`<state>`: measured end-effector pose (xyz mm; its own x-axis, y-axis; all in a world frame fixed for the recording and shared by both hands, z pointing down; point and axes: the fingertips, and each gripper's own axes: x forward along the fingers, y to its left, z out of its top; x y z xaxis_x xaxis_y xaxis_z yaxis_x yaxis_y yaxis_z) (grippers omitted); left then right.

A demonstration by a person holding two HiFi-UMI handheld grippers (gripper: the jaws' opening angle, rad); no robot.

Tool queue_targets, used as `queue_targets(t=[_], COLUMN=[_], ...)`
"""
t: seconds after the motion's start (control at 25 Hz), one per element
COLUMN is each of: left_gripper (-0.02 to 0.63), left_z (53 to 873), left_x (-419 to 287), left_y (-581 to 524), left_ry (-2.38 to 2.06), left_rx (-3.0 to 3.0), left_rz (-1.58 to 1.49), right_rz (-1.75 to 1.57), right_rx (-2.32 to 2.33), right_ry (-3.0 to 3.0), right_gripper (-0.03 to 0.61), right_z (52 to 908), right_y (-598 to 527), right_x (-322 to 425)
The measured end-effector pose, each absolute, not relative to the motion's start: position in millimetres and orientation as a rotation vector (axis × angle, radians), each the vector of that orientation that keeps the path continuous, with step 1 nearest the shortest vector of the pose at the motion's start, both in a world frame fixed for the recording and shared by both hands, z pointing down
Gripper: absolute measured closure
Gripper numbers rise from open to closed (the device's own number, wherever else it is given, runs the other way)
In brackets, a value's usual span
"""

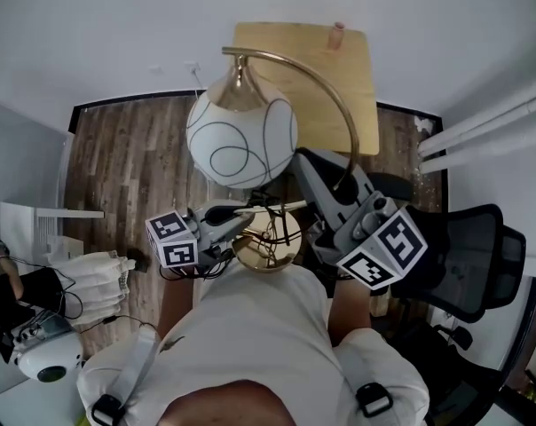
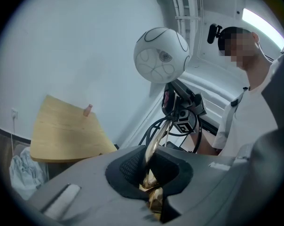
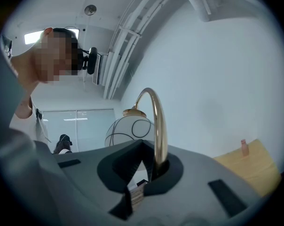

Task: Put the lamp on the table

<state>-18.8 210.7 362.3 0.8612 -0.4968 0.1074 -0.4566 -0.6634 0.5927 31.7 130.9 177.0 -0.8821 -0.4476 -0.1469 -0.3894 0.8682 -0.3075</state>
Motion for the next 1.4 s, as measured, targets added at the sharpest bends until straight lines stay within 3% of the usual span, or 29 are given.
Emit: queue_targets(t=[0.64, 1.4], left_gripper=[0.597, 0.597], left_z=[366.0, 381.2], left_x=[-63.1, -54.9], left_y=[131.0, 38.4], left_ry=[-0.627, -0.634], left_rx=[2.424, 2.422], left_rz=[-0.048, -0.05], right_rz=[-0.415, -0.452], right_rx=[-0.795, -0.75], right_ry=[2.823, 2.817], right_gripper=[0.583, 0.583], right_z=[183.1, 196.0], right_y=[54.6, -39.2], right_x=[-6.4, 0.5])
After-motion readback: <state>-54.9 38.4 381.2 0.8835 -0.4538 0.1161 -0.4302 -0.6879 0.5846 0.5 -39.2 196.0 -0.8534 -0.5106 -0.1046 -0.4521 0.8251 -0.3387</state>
